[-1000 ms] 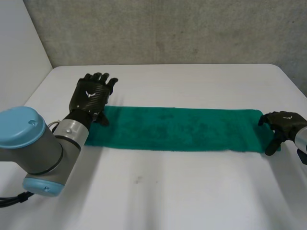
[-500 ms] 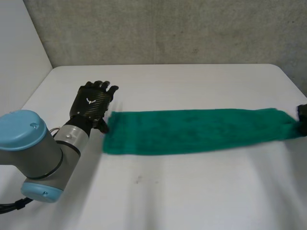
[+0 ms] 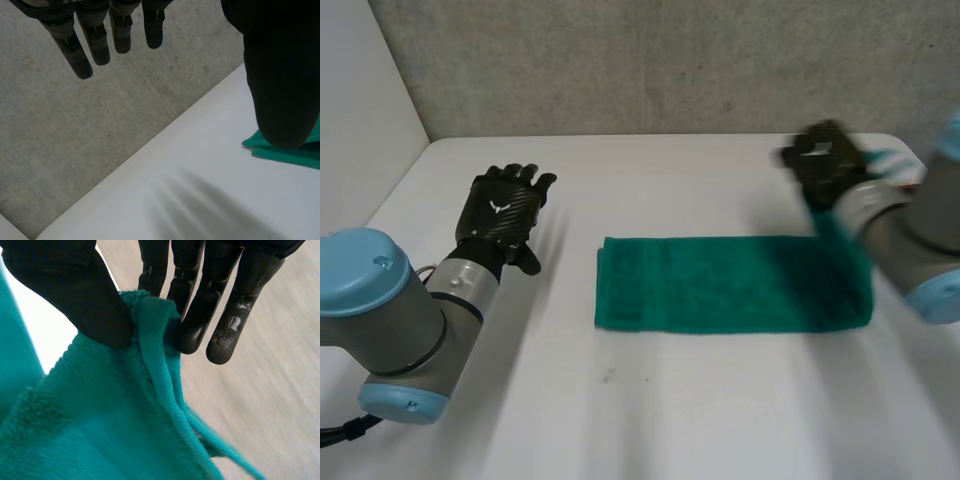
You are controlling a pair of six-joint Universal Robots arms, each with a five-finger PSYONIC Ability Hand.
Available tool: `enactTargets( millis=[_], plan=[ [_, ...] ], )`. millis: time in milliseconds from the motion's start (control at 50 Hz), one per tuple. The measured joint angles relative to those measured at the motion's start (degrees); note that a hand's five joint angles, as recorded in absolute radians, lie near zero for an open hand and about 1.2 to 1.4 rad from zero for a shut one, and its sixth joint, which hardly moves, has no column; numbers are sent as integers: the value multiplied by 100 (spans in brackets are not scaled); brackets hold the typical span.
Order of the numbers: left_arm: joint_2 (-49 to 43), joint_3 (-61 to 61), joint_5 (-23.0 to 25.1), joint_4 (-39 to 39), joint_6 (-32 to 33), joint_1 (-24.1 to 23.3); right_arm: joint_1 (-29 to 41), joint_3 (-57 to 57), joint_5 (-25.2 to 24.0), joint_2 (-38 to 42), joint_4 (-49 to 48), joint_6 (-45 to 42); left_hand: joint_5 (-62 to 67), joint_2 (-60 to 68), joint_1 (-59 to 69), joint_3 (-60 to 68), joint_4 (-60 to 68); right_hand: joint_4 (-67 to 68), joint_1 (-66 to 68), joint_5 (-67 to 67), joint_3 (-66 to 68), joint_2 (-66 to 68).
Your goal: Fold the towel.
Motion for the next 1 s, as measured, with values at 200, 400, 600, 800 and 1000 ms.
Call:
enactTargets(
  millis=[200,400,600,800,1000],
  plan=[
    [29,-37,-2,0,-3,-8,1635,-183,-833,805,-85,-95,0,0,0,0,0,0,0,24,0,0],
    [17,-17,7,17,6,-149,1867,-303,-129,1270,-79,-220,0,0,0,0,0,-5492,-4402,-5251,-5585,-5471],
    [-94,352,19,75,31,-636,721,459,573,157,190,1497,0,0,0,0,0,-5492,-4402,-5268,-5590,-5477],
    [-320,642,-15,80,36,-1088,-753,2199,36,-317,331,1941,0,0,0,0,0,-4176,-3229,-4006,-4129,-3998],
    [-265,494,-123,37,27,-1082,-1166,2180,-15,-104,-15,1584,0,0,0,0,0,-11,-228,-90,-28,3]
  ],
)
